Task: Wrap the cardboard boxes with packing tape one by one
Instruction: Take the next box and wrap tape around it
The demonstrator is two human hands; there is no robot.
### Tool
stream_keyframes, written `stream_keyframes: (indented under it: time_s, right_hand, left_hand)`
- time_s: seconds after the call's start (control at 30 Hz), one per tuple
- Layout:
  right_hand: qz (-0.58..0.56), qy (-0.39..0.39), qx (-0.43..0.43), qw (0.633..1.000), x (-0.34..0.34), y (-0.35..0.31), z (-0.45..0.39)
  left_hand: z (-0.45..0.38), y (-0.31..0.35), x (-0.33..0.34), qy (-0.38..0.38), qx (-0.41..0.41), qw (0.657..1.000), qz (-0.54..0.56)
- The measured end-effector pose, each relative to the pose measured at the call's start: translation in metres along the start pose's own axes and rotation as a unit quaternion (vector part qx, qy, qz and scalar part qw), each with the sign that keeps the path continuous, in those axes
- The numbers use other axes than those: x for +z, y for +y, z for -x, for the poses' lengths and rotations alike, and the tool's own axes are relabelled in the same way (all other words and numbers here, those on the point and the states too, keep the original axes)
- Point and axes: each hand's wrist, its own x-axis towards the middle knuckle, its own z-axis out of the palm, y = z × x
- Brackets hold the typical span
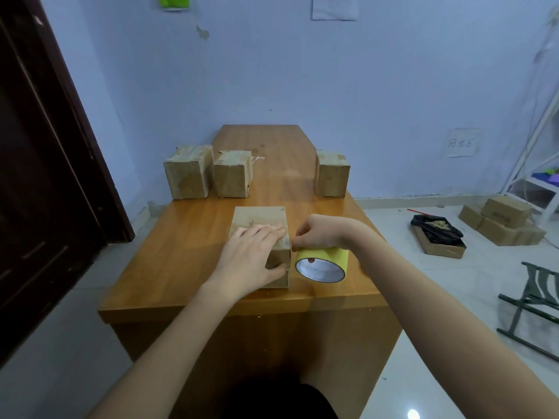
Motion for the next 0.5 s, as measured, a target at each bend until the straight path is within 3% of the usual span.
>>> stream_keyframes:
  time_s: [0.17,0.33,0.5]
  right_hand:
    - [0.046,-0.006,0.006,0.999,-0.021,-0.010,0.006]
    - [0.042,0.045,-0.006,0.998,-0.078,-0.012,0.031]
    - [0.056,0.058,-0.021,0.996,-0.039,0.005,0.033]
  left_hand:
    - [0.000,0.001,0.000,0.003,0.014,1.000,-0.012]
    - [0.000,0.002,-0.001,0.011,0.015,1.000,-0.004]
    - [0.001,0.000,-0.001,0.000,0.009,1.000,0.008]
